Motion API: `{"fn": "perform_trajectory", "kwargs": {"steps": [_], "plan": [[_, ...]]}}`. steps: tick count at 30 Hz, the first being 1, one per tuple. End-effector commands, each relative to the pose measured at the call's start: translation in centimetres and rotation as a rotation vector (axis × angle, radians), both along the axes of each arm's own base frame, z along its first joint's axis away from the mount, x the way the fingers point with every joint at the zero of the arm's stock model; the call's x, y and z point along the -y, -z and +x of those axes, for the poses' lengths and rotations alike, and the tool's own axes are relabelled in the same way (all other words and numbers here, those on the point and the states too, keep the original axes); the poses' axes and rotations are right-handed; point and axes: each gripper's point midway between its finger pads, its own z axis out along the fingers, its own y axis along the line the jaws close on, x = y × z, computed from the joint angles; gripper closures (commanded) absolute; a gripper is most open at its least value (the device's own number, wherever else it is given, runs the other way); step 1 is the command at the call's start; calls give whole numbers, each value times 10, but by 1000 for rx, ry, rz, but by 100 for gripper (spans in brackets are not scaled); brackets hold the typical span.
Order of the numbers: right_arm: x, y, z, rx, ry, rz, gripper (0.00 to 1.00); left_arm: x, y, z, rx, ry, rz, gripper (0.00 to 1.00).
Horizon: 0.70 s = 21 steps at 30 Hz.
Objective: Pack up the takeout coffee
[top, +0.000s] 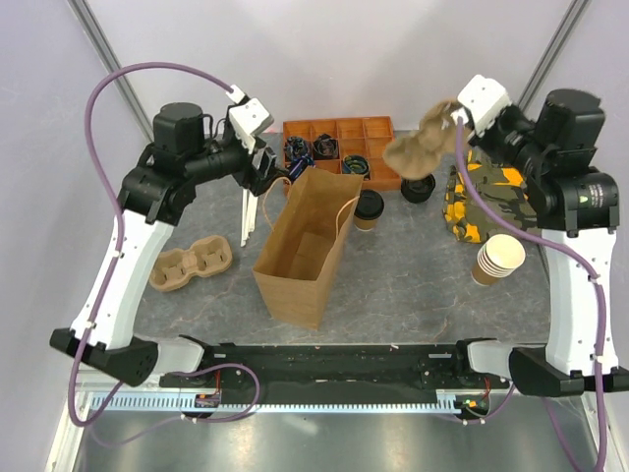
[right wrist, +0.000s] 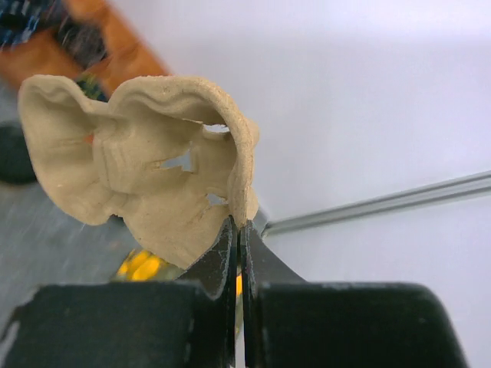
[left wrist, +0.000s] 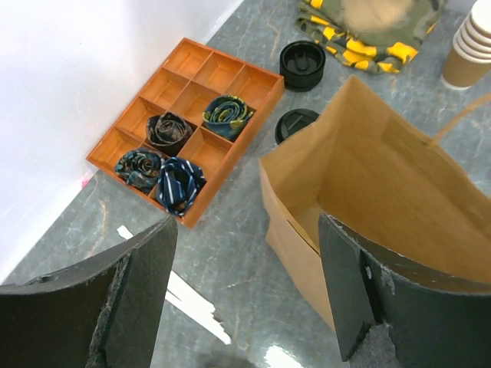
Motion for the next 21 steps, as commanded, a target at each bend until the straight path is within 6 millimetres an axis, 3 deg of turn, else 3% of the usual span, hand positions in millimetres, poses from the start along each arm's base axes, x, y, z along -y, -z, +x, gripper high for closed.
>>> {"fn": "perform_trajectory", "kwargs": {"steps": [1,7,10,15,21], "plan": [[-19,-98,-2,272,-84,128,100,-9,-13,-15,-7,-61,-83,18],[-56,-130,6,288,-266,262,100,-19,0,-36,-41,-93,-99,17],[-78,-130,3,245,-383,320,100,-25,4,-40,-48,-125,-98,17],[-107,-120,-25,164,-549,367,100,-35,9,-46,-69,-180,-114,16],[-132,-75,-45,26,-627,310,100,-45,6,-57,-90,-198,-134,14]]}}
